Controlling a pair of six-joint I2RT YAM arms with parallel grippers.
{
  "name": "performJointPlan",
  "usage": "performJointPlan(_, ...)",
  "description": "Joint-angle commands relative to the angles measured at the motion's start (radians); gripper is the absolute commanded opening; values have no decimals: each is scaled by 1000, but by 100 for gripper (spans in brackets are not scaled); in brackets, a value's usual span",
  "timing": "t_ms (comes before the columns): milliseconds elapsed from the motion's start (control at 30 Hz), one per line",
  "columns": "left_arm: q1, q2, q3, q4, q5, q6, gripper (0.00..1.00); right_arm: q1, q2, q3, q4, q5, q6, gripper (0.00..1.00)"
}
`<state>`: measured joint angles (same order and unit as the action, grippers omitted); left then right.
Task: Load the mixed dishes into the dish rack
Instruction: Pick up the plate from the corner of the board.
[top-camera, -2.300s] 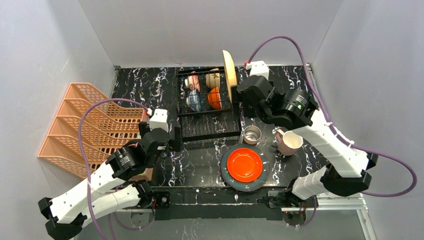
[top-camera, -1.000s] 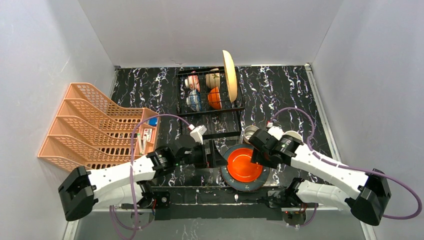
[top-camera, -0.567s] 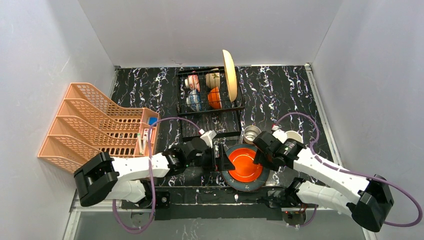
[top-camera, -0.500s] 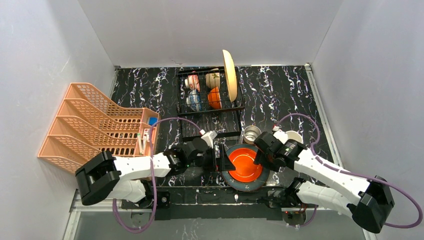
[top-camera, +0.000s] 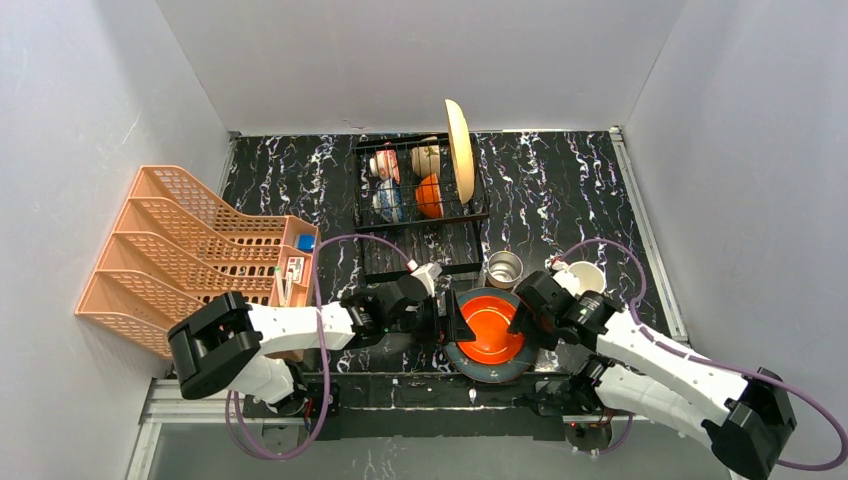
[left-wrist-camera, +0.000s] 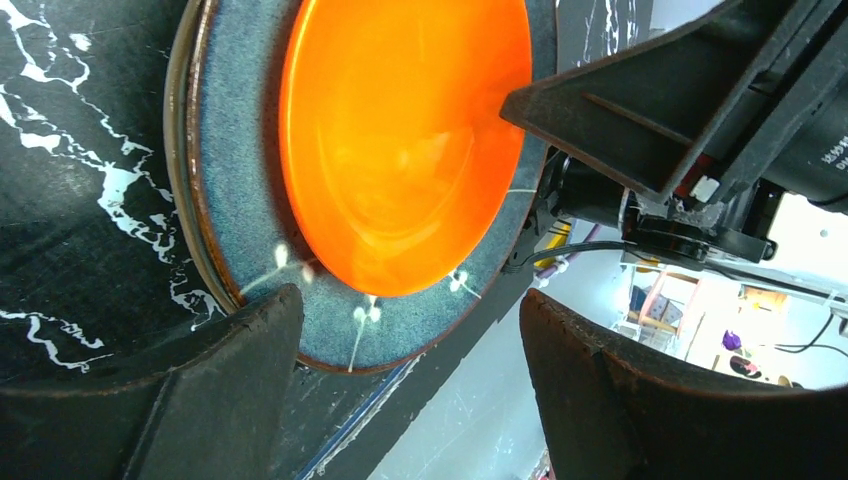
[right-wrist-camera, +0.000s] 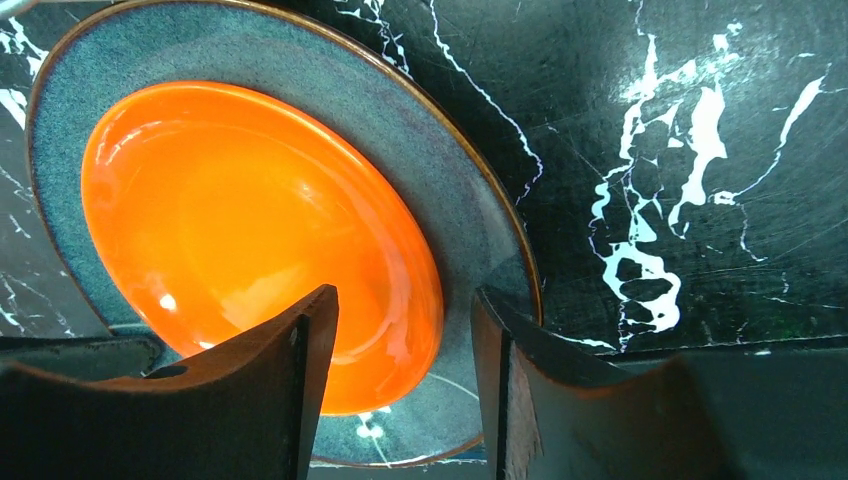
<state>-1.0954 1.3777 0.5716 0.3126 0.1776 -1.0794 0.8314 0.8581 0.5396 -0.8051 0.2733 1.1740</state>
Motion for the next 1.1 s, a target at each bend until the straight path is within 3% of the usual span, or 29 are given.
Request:
performJointPlan(0, -6, 1, 46, -67, -60, 5, 76, -4, -49, -36, 11, -11, 53, 59)
performJointPlan(333, -6, 59, 83, -171, -116, 27, 58, -4, -95, -95, 49, -38, 92, 54)
performJointPlan(733, -6, 121, 103, -180, -122, 39, 51, -4, -182, -157, 89, -51, 136, 40)
performJointPlan(1067, -6, 119, 117, -196, -125, 42, 51, -3, -178, -177, 142, -73, 134, 18)
